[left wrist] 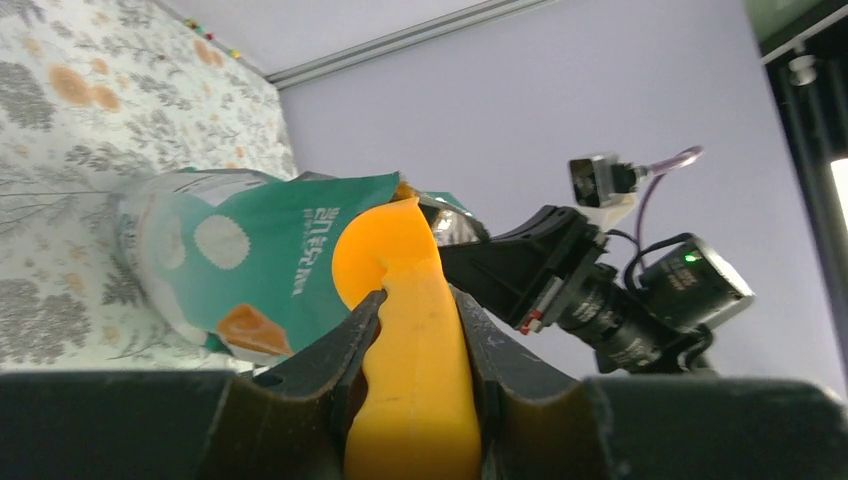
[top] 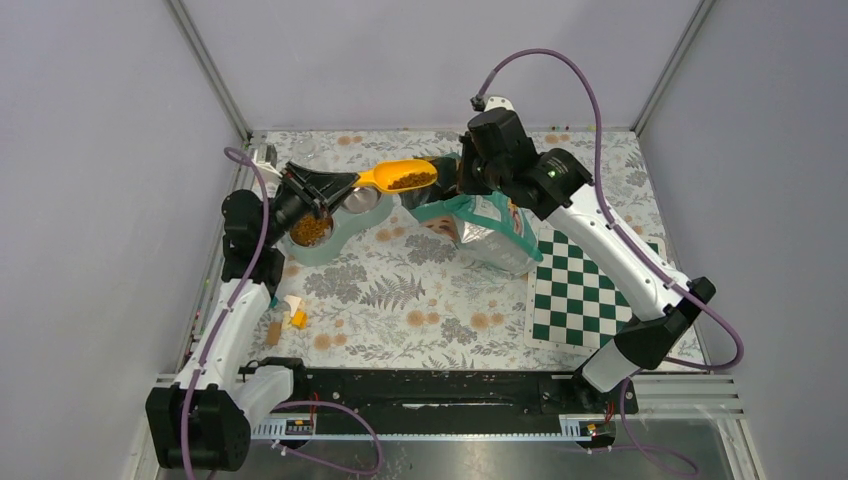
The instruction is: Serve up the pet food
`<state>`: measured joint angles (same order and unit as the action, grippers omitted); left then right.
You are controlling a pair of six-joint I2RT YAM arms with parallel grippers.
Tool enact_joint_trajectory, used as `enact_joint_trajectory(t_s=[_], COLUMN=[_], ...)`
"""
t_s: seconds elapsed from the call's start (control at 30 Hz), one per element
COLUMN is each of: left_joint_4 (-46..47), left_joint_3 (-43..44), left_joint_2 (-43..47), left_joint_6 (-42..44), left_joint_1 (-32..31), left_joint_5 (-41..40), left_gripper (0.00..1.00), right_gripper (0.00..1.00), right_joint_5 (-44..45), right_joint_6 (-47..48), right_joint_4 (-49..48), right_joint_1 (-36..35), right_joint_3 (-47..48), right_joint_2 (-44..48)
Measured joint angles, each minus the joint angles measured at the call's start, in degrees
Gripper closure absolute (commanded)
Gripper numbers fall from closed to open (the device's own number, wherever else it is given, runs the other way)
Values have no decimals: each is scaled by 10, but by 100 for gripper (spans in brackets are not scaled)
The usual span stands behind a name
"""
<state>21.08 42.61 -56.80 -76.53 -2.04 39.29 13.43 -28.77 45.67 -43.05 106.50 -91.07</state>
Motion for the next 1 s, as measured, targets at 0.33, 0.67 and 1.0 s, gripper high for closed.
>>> enact_joint_trajectory(t_s=[0.33,0.67,1.0], left_joint_4=[167,217,110], left_joint_3=[-8,-10,-21], left_joint_2=[-5,-15,-45], left_joint_6=[-171,-220,-95], left_joint_1=[14,54,123], left_joint_5=[6,-12,-95], left_gripper=[100,100,100], right_gripper=[100,100,100], right_joint_5=[6,7,6], right_joint_6=[-5,-9,-9], right_joint_4=[21,20,14], right_joint_1=[14,26,38], right_joint_3=[0,-11,-24], right_joint_2=[24,41,57])
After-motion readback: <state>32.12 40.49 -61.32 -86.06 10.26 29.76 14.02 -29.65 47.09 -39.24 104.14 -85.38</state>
